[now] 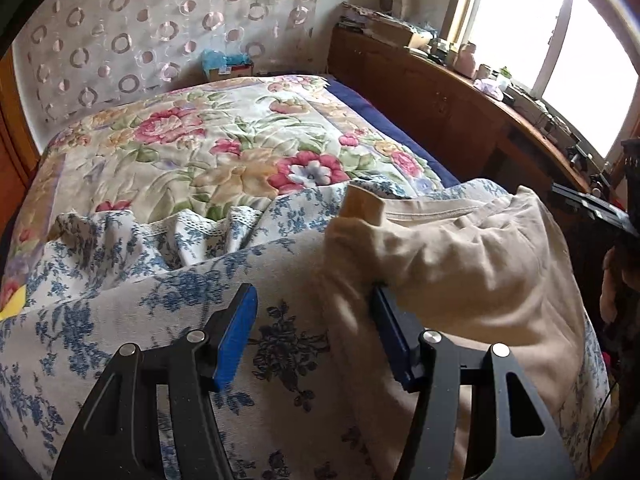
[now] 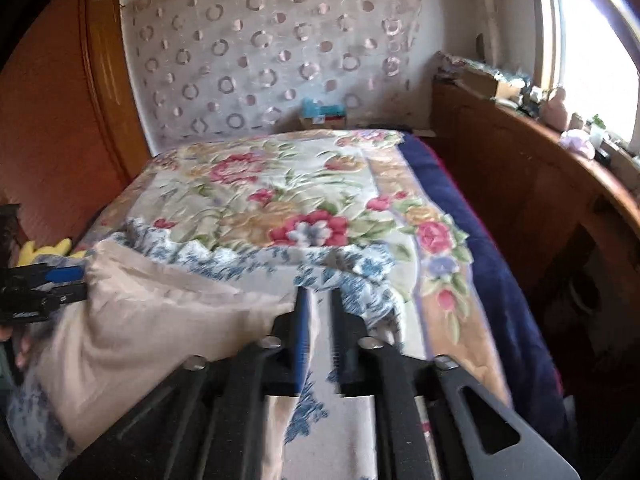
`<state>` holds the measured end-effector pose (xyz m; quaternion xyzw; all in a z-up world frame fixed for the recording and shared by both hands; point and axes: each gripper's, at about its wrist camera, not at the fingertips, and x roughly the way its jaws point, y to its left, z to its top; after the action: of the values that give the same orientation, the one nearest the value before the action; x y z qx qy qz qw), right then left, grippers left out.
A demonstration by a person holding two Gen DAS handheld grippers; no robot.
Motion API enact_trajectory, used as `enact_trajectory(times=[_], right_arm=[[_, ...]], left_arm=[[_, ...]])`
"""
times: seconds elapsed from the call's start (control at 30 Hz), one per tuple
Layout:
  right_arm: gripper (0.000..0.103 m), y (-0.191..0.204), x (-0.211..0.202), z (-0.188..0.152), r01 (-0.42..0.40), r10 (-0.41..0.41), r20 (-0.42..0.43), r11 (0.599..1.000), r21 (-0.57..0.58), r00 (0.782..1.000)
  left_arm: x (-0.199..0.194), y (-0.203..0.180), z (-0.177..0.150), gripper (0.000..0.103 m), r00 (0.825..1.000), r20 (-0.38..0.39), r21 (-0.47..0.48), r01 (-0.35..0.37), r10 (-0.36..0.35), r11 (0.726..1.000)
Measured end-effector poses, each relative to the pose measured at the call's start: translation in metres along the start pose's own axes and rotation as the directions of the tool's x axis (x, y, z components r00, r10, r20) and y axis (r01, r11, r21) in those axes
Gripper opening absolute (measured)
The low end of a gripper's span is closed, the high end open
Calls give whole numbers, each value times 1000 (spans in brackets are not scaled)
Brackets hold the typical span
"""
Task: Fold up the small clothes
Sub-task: 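Lift the folded shirt with both tools and carry it toward the yellow plush toy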
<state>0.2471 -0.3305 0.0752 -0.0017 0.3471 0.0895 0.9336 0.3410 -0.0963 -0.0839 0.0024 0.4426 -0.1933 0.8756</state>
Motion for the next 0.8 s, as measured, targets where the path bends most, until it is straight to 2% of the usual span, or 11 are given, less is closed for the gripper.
enact_trajectory(times=[0.03, 0.07, 0.13, 0.17, 0.27, 0.4, 0.6, 0.67, 0.73, 0.77, 0.8], right_arm=[[52, 2, -2, -2, -16, 16, -9, 1000, -3, 1000], [54, 5, -4, -5, -40, 40, -16, 999, -4, 999], [69, 9, -6, -10, -75, 75, -36, 997, -12, 997], [71, 12, -7, -12, -86, 85, -45, 996, -20, 995], [76, 15, -5, -19, -88, 86, -66, 996, -35, 994], [77, 8, 10, -19, -62, 60, -130, 998, -12, 990], [77, 15, 14, -10, -101, 100, -138, 995, 0, 985], [70, 19, 17, -9, -115, 112, -140, 993, -11, 984], [49, 21, 19, -10, -146, 141, -143, 989, -25, 980], [42, 22, 20, -10, -171, 166, -147, 985, -20, 975], [29, 23, 22, -12, -199, 195, -154, 980, -15, 969]], left_arm=[[2, -1, 0, 60, 1000, -6, 2, 11, -11, 1000], [4, -2, 1, 60, 1000, -12, 4, 16, -16, 1000], [8, -4, 2, 60, 1000, -18, 6, 23, -23, 1000], [9, -5, 3, 60, 1000, -11, 10, 22, -22, 1000], [11, -7, 5, 60, 1000, -12, 17, 24, -24, 1000], [12, -8, 5, 59, 999, -8, 24, 41, -40, 999], [13, -10, 5, 40, 996, -6, 31, 91, -91, 995], [14, -11, 5, 33, 995, -8, 29, 103, -103, 994], [15, -12, 7, 28, 993, -14, 14, 121, -121, 993], [15, -11, 7, 22, 991, -20, 8, 130, -130, 991], [16, -11, 8, 18, 987, -36, -2, 157, -157, 988]])
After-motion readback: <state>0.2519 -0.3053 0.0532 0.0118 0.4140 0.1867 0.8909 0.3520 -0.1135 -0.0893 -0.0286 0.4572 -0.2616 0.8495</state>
